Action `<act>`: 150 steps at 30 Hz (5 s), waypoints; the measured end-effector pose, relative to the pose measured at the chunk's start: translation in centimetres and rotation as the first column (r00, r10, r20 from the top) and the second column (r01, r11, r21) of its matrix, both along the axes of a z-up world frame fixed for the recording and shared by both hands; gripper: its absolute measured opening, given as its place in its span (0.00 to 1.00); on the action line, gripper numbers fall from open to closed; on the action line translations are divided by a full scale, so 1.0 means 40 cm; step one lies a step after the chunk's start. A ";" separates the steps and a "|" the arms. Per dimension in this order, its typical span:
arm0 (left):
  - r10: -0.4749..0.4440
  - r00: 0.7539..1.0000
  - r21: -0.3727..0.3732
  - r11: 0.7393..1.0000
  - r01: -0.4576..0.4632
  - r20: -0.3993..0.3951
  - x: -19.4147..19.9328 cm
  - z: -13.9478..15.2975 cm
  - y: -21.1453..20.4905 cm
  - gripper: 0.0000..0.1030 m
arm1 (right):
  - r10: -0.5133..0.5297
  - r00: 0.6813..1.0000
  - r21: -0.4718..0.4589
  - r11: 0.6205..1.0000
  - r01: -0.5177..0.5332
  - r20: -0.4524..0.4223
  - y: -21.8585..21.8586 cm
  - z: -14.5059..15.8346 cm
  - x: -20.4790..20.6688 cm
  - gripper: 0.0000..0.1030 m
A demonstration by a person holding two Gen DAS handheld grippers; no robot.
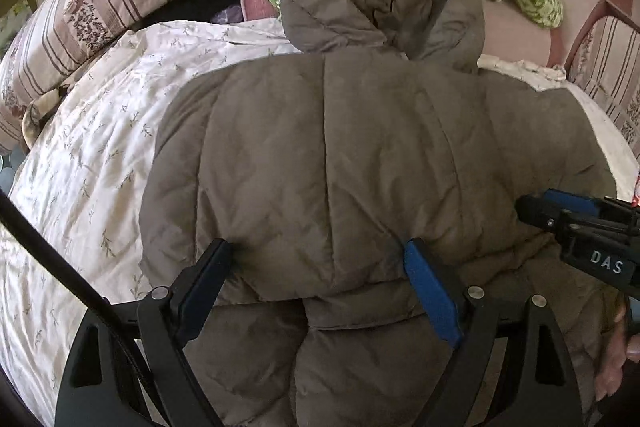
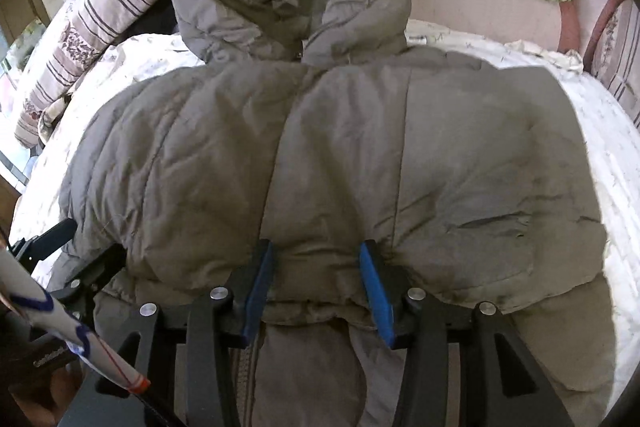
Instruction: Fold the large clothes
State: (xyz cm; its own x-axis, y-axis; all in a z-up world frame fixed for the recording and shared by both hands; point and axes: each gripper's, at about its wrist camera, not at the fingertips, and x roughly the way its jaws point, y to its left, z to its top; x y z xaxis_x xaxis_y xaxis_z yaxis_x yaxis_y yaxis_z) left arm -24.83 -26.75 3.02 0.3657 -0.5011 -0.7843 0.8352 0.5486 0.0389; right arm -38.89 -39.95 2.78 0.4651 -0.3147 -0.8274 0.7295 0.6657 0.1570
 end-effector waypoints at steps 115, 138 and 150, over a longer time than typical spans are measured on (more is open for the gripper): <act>0.063 0.997 -0.115 0.991 -0.069 -0.050 0.042 0.043 -0.008 0.85 | 0.102 0.973 -0.062 0.994 -0.091 0.205 0.227 0.159 -0.127 0.06; 0.045 0.995 -0.182 0.983 -0.028 0.089 0.010 0.084 -0.018 0.85 | 0.028 0.989 -0.037 0.999 -0.023 0.147 0.052 0.020 -0.011 0.59; 0.075 0.997 -0.039 0.996 -0.075 0.017 0.053 0.013 -0.043 0.86 | 0.007 0.984 -0.126 0.992 0.016 0.180 -0.018 0.175 -0.031 0.39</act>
State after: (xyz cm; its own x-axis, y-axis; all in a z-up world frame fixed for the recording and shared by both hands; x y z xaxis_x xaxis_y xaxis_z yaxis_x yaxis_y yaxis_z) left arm -22.72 -28.47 3.52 0.4177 -0.5011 -0.7579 0.7909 0.6111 0.0320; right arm -40.12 -40.65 9.77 0.6012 -0.4135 -0.6838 0.7000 0.6853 0.2010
